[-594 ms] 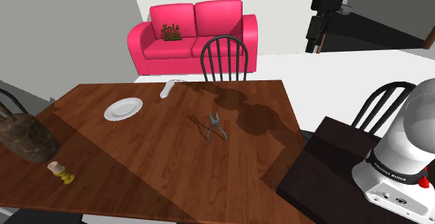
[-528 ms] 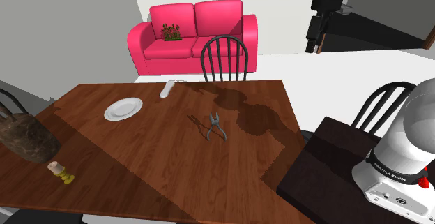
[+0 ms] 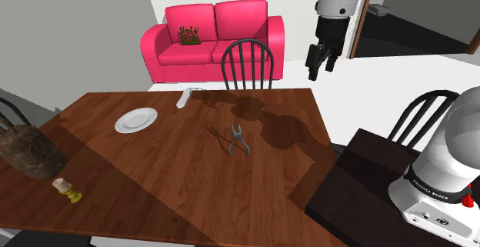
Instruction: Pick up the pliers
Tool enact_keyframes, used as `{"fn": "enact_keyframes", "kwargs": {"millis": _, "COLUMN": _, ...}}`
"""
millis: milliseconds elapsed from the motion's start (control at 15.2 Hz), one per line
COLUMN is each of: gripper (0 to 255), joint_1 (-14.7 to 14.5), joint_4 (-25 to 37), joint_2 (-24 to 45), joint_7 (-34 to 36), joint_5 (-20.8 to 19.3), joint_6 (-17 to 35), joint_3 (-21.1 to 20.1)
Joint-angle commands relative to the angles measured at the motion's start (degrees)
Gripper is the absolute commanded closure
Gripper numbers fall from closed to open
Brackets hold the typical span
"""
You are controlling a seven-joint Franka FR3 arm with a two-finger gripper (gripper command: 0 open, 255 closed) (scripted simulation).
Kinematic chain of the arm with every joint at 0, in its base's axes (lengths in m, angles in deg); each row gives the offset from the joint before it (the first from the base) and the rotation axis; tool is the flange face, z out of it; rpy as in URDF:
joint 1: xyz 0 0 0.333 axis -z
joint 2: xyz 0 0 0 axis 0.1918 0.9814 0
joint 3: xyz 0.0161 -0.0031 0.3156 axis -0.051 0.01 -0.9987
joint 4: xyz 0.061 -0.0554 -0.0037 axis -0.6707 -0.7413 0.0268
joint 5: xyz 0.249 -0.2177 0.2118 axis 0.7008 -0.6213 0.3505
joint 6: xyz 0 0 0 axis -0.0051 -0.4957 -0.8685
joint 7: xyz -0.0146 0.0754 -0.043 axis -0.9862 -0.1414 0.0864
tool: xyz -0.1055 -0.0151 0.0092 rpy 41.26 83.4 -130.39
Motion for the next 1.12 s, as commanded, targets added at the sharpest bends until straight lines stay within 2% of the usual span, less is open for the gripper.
{"fn": "enact_keyframes", "kwargs": {"millis": 0, "gripper": 0, "joint_1": 0.3, "joint_4": 0.4, "joint_2": 3.4, "joint_7": 4.9, "joint_5": 0.9, "joint_6": 3.2, "joint_3": -2.6}}
{"fn": "enact_keyframes", "kwargs": {"millis": 264, "gripper": 0, "joint_1": 1.0, "joint_4": 1.5, "joint_2": 10.1, "joint_7": 14.3, "joint_5": 1.8, "joint_6": 9.3, "joint_3": -7.4}}
{"fn": "enact_keyframes", "kwargs": {"millis": 528, "gripper": 0, "joint_1": 2.2, "joint_4": 4.2, "joint_2": 18.3, "joint_7": 24.1, "joint_5": 1.0, "joint_6": 14.9, "joint_3": -11.9}}
{"fn": "enact_keyframes", "kwargs": {"millis": 792, "gripper": 0, "joint_1": 3.3, "joint_4": 8.4, "joint_2": 27.4, "joint_7": 34.5, "joint_5": -2.0, "joint_6": 19.5, "joint_3": -15.5}}
{"fn": "enact_keyframes", "kwargs": {"millis": 1056, "gripper": 0, "joint_1": 3.6, "joint_4": 14.0, "joint_2": 37.3, "joint_7": 45.4, "joint_5": -7.0, "joint_6": 22.8, "joint_3": -17.5}}
